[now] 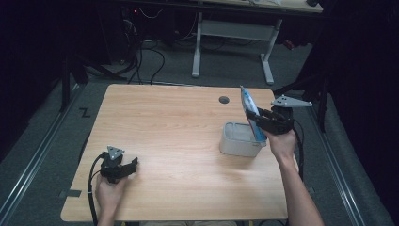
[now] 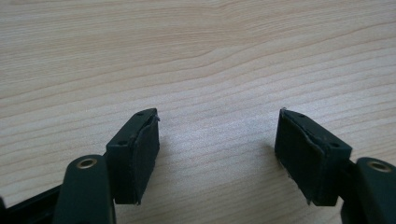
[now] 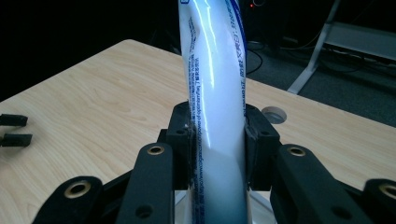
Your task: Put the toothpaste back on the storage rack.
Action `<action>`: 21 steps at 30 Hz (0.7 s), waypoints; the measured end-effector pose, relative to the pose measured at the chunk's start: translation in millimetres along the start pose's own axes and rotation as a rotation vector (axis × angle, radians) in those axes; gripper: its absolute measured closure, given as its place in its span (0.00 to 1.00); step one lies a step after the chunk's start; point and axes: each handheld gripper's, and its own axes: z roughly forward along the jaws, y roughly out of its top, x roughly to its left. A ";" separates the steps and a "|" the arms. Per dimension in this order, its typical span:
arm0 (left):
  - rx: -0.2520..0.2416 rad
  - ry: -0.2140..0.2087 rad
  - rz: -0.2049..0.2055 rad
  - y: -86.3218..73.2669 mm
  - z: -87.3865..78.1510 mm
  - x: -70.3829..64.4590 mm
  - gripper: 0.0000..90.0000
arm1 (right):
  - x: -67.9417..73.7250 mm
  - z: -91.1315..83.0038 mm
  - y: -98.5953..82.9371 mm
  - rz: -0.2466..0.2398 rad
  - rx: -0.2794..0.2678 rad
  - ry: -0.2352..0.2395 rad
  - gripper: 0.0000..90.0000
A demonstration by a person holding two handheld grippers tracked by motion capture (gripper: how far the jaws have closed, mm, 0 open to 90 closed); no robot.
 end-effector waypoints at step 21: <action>-0.001 -0.002 0.001 0.0 0.0 0.0 0.34 | -6.0 22.8 8.6 0.012 0.003 -0.013 0.76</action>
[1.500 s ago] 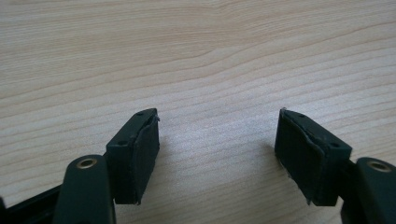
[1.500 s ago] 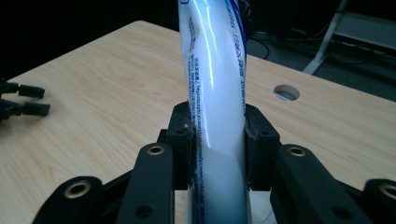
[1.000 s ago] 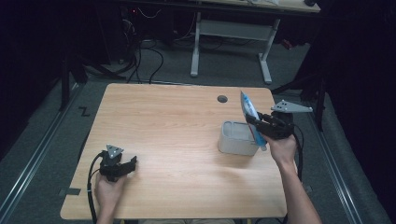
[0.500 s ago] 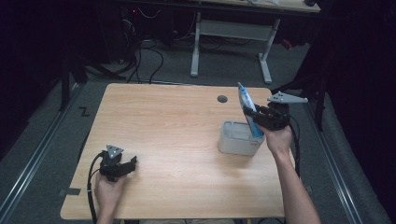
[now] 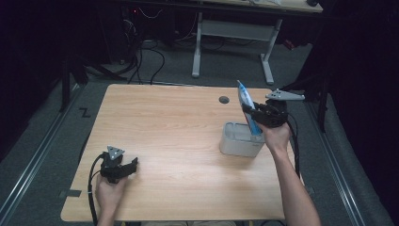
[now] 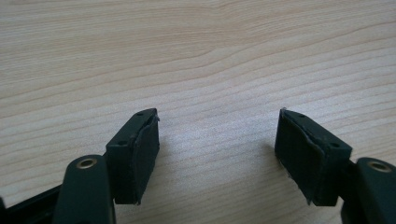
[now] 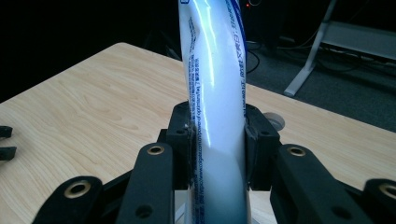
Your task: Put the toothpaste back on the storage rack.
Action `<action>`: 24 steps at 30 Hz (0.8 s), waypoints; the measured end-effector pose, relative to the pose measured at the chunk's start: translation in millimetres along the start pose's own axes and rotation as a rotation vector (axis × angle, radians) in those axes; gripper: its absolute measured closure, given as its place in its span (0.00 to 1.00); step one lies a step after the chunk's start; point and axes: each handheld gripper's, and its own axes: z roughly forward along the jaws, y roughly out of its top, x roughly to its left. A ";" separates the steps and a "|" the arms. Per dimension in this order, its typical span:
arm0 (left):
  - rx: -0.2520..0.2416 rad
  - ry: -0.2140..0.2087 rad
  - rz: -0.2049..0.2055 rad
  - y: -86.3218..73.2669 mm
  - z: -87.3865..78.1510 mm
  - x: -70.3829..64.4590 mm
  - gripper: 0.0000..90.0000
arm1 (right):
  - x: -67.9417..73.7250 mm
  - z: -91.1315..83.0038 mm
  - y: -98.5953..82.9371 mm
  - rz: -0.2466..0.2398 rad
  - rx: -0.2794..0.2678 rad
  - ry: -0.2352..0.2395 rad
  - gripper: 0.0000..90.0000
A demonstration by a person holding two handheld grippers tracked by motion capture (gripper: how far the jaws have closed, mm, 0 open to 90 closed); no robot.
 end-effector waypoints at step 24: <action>-0.001 -0.002 0.001 -0.1 0.0 -0.3 0.34 | 0.9 27.9 -5.2 -0.015 0.049 -0.001 0.76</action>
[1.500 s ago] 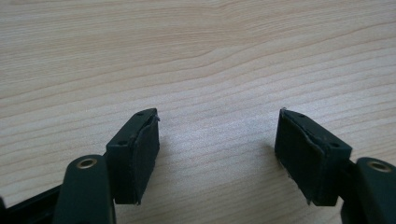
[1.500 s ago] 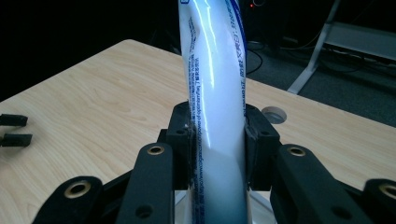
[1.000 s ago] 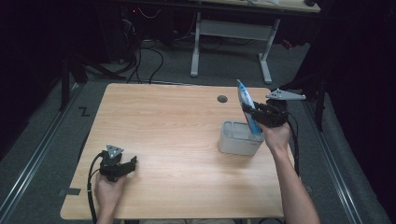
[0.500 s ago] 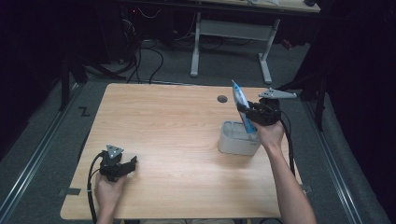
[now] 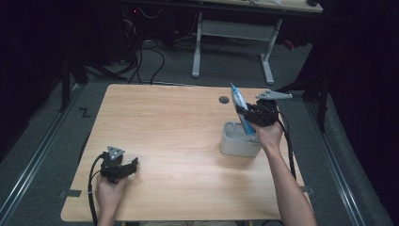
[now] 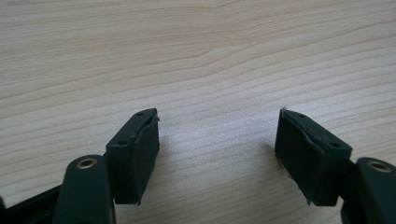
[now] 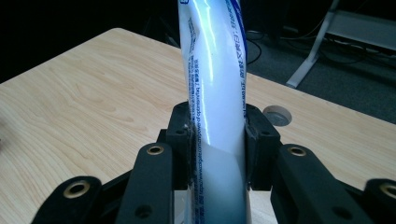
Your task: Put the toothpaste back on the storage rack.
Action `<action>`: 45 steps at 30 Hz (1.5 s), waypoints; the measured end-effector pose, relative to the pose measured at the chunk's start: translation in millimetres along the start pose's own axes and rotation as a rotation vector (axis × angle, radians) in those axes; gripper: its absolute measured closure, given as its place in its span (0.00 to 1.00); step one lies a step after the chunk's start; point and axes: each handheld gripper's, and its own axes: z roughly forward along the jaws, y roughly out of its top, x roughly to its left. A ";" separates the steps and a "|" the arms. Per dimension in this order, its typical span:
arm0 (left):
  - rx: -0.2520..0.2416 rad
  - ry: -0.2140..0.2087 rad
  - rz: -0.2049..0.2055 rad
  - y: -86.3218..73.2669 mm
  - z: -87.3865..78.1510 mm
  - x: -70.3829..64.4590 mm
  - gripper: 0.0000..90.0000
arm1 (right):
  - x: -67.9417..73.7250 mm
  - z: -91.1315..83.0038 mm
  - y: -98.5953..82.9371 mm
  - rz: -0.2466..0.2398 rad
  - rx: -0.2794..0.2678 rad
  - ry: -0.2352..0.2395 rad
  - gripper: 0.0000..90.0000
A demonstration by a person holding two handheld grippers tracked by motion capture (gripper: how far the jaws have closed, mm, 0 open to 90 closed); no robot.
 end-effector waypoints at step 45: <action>0.001 0.000 0.000 0.0 -0.1 0.0 0.34 | 2.0 8.7 -16.2 -0.035 0.107 -0.001 0.76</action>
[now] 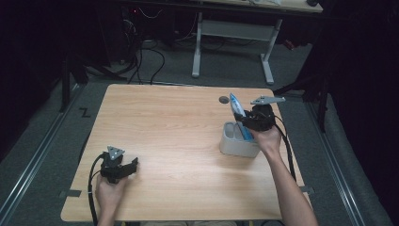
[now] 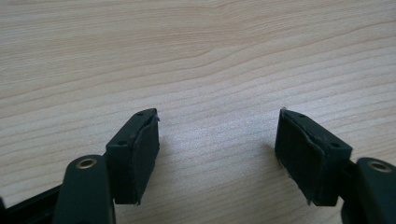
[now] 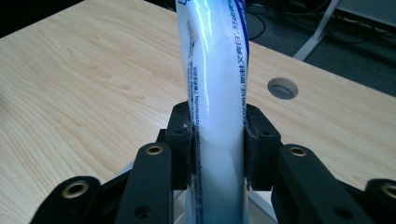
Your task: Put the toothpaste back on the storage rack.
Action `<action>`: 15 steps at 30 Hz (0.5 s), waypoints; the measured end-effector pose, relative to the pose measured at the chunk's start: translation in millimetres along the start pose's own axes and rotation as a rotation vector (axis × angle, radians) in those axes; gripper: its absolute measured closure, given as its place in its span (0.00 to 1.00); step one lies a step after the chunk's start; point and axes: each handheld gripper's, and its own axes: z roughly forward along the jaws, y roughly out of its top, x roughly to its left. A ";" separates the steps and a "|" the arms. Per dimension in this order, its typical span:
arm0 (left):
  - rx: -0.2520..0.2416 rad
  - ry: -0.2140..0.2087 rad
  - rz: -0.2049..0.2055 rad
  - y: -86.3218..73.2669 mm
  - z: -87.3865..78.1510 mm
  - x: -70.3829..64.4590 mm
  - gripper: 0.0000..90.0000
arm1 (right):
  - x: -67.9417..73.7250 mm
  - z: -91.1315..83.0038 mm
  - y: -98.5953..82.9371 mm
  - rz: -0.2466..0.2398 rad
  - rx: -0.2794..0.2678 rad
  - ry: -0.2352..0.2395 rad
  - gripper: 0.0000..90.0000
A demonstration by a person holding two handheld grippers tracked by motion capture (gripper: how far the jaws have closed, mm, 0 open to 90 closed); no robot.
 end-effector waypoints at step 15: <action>-0.001 0.000 -0.001 -0.1 0.1 -0.1 0.34 | 0.9 -0.1 -4.6 -0.011 0.010 0.006 0.75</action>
